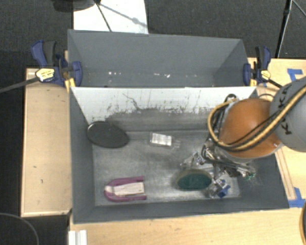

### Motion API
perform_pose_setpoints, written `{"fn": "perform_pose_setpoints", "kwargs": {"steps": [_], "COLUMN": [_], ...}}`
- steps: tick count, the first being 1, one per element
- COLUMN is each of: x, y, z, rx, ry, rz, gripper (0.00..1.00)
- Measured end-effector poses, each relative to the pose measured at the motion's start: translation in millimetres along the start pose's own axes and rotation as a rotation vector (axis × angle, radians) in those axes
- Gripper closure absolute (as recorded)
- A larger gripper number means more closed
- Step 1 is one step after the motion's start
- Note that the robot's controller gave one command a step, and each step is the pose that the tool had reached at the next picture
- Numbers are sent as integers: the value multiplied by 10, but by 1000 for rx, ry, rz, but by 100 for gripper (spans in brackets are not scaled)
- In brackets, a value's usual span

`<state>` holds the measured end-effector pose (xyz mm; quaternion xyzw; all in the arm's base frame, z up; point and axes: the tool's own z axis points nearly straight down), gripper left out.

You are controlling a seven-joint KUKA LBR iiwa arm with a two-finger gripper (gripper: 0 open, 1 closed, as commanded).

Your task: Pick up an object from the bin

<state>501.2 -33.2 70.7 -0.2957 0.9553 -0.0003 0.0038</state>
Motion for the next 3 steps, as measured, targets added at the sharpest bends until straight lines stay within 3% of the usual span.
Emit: {"fn": "perform_pose_setpoints", "kwargs": {"steps": [1,2,3], "x": [-93,-105,-132], "y": [356,354,338], "z": [-21,-32,-1205], "rx": [3,3,3], "ry": [-4,-7,-2], "rz": [271,269,271], "gripper": [0,100,100]}}
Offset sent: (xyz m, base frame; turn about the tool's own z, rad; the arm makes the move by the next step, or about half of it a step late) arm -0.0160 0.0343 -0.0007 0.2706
